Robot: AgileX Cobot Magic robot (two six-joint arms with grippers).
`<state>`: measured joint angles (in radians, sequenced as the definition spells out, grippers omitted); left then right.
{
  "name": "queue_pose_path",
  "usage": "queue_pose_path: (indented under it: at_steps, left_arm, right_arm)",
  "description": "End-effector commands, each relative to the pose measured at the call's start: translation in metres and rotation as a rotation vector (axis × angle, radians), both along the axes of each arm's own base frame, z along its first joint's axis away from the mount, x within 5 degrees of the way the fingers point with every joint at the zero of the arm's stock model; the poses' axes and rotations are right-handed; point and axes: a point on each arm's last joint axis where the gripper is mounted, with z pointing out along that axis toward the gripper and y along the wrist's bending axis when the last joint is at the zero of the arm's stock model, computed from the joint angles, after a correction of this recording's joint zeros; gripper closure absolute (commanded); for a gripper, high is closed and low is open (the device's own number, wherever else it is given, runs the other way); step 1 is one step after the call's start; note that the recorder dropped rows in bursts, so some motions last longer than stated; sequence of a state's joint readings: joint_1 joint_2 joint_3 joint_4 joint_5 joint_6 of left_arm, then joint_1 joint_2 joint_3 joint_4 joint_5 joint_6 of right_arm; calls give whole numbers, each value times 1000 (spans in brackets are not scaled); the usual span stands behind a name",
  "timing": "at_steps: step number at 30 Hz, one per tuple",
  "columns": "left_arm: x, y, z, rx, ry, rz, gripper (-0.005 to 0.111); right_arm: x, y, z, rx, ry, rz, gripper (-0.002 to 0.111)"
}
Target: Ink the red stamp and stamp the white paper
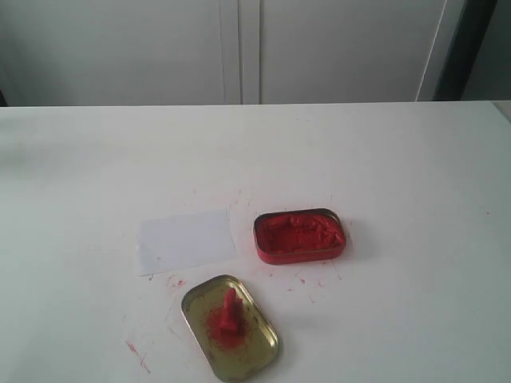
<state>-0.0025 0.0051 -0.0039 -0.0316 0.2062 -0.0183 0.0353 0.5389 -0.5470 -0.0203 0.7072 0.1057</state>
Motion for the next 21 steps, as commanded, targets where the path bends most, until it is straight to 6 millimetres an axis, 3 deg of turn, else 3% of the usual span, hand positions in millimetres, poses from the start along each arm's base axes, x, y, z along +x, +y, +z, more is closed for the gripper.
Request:
queue_pose_path:
  at_steps: [1, 12, 21]
  left_arm:
    - [0, 0, -1, -5, -2, 1, 107]
    - [0, 0, -1, -5, -2, 1, 107]
    - [0, 0, -1, -5, -2, 1, 107]
  right_arm:
    - [4, 1, 3, 6, -10, 2, 108]
    - [5, 1, 2, 5, 0, 2, 108]
    - [28, 2, -11, 0, 267, -1, 108]
